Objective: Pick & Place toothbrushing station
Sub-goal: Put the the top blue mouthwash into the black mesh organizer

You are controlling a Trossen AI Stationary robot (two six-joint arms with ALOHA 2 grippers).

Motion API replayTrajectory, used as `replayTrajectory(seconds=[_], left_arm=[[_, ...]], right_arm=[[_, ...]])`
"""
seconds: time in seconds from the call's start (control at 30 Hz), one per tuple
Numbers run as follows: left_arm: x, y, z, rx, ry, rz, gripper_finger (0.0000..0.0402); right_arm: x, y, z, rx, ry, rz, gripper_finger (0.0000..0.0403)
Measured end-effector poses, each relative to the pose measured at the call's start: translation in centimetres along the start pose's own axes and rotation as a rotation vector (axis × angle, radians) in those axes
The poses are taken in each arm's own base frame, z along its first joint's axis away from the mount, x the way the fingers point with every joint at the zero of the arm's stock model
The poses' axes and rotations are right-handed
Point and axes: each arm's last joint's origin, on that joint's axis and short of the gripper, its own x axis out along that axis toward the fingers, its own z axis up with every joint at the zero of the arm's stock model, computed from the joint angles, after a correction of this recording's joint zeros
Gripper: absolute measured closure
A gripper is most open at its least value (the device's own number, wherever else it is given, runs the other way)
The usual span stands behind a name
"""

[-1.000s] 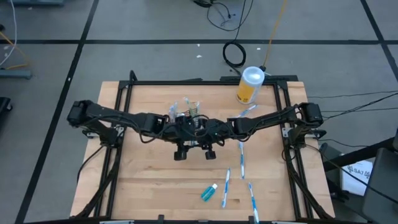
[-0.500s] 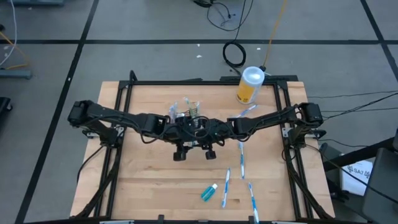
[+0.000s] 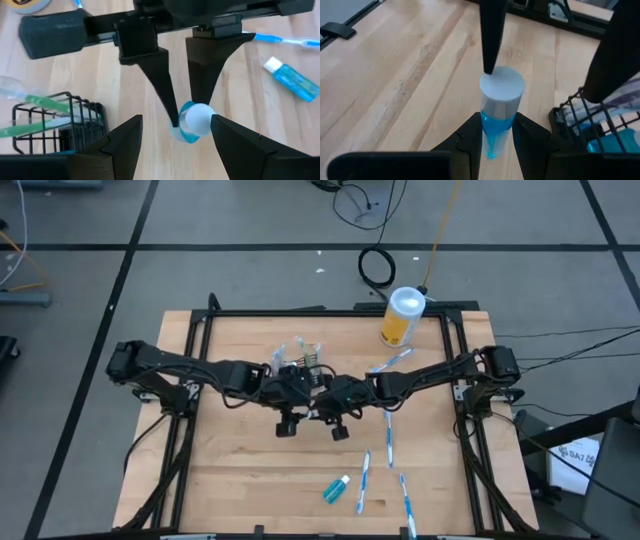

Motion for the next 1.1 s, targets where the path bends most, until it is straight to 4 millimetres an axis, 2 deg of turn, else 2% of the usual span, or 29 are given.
replayTrajectory(seconds=[0.53,1.1], left_arm=[[0.12,-0.28,-0.18,-0.004,0.019,-0.008,0.0163],[0.09,-0.27,-0.77,0.175,0.079,-0.007,0.0163]], right_arm=[[-0.02,-0.15,0.0,0.004,0.008,-0.05,0.0315],[-0.03,-0.24,0.05,-0.027,0.008,-0.074,0.0315]])
